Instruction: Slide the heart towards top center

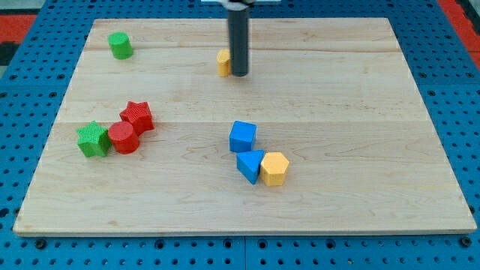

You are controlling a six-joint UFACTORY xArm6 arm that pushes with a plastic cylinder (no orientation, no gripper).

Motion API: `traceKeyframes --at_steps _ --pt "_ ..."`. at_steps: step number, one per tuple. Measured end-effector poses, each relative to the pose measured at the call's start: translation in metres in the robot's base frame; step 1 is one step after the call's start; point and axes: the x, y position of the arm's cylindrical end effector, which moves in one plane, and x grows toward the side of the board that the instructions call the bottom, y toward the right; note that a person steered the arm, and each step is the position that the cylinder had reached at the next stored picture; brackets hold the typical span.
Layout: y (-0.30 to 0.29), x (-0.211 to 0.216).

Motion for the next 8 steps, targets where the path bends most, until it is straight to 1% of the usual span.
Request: traceKeyframes --at_steps 1,2,3,4,5,6,7,8 --pt "0.017 0.001" --pt "-0.015 0.041" --pt "-0.099 -0.002" --pt "-0.053 -0.025" --pt "-0.063 -0.004" --pt "-0.047 0.021" --pt "0.012 0.022" --pt "0.012 0.006"
